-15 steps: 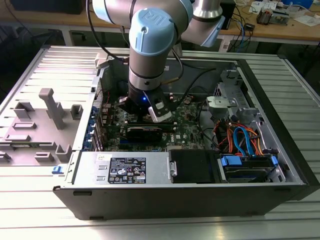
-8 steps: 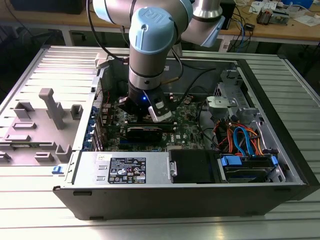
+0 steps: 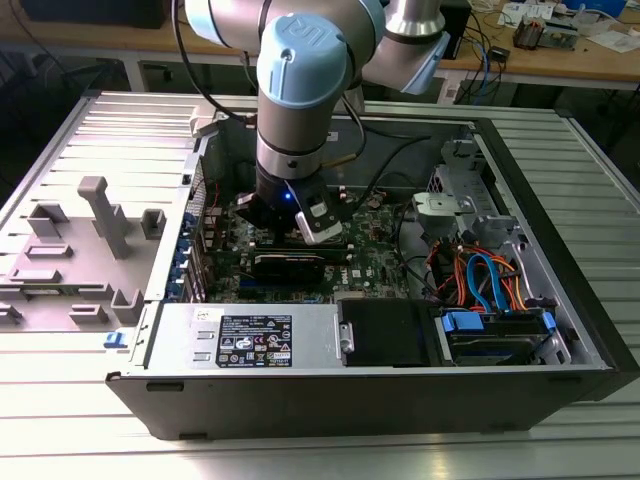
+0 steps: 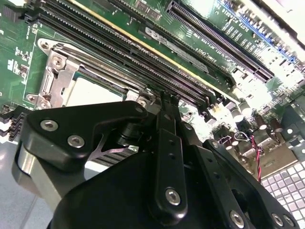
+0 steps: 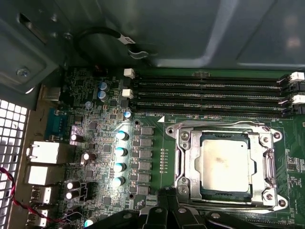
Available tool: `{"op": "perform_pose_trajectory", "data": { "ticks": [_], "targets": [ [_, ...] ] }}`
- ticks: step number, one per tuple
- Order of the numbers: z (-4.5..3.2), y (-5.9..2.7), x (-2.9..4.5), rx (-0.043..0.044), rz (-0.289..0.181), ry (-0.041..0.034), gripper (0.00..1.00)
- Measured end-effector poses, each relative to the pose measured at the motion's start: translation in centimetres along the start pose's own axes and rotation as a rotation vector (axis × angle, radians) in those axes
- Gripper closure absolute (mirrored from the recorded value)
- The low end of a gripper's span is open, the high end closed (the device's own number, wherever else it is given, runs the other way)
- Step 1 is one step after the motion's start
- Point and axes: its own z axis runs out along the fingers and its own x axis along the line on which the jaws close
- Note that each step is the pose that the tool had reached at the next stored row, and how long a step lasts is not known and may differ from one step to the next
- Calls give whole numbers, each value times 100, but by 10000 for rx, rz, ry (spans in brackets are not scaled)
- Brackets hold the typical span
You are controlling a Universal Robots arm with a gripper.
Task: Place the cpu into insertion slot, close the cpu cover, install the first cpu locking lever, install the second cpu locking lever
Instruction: 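Install the second cpu locking lever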
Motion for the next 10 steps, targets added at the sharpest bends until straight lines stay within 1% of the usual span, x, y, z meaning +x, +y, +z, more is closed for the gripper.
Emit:
{"op": "perform_pose_trajectory", "data": {
  "ticks": [2, 3, 4, 8, 10],
  "targets": [
    [4, 4, 0, -43, -6, -2, 89],
    [11, 12, 1, -81, -8, -4, 89],
    [18, 15, 0, -94, -11, -2, 89],
    [32, 13, -1, -95, -12, -2, 89],
    [32, 14, -1, -82, -11, -2, 89]
  ]
}}
